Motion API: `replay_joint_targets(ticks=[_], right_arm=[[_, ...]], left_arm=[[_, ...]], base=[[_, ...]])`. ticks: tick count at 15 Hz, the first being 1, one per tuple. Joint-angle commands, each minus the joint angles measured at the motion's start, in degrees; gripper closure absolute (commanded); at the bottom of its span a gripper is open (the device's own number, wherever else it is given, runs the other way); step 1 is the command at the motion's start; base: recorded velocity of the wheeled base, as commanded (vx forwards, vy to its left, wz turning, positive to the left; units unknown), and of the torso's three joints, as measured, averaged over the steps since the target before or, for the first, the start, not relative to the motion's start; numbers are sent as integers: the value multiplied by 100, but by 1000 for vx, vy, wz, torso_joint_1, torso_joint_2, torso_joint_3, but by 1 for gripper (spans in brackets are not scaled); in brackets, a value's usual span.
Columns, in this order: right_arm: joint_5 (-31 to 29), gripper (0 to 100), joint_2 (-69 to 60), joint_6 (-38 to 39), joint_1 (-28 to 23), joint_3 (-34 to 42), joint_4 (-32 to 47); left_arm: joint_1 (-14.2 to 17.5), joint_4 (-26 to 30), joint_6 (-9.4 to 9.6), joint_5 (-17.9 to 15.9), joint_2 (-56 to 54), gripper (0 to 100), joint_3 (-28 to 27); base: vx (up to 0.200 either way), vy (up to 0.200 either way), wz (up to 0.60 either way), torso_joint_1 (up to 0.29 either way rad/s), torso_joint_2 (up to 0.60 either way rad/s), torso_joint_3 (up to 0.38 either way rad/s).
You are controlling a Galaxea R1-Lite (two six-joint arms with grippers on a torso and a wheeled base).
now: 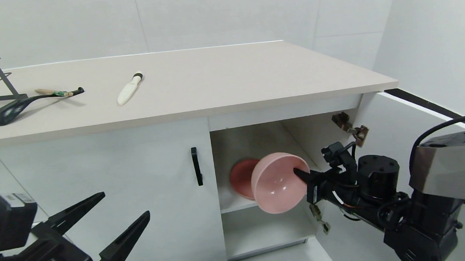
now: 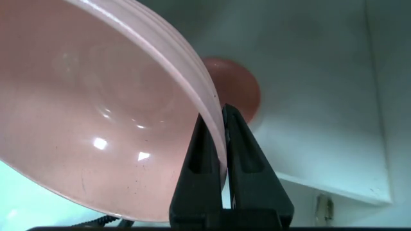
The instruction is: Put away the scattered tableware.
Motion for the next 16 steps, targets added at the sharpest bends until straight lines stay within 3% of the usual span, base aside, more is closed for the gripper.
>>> replay_joint_targets(ticks=[1,5,11,13,14,15,16], right_arm=[[63,100,261,15,-66,-324,135],[212,100,225,15,-127,-904,952],[344,100,261,59,-189,-2020,2201],[414,100,357,120,-189,-2337,2561],[440,100,445,305,-189,-2574,2807],[440,100,445,305,-189,-2574,2807],[581,100,612,331,-189,-2908,3220]], left_arm=[[518,849,-19,-8,-1066,0,0],[1353,1543,-37,-8,-2112,0,0],[2030,3266,-37,-96,-3756,0,0],[2311,3450,-37,-254,-4107,0,0],[2513,3661,-37,-509,-4432,0,0],[2513,3661,-37,-509,-4432,0,0],[2847,4329,-37,-1018,-4986,0,0]], base=[[0,0,0,0,0,0],[0,0,0,0,0,0],[0,0,0,0,0,0],[0,0,0,0,0,0],[0,0,0,0,0,0],[0,0,0,0,0,0],[0,0,0,0,0,0]])
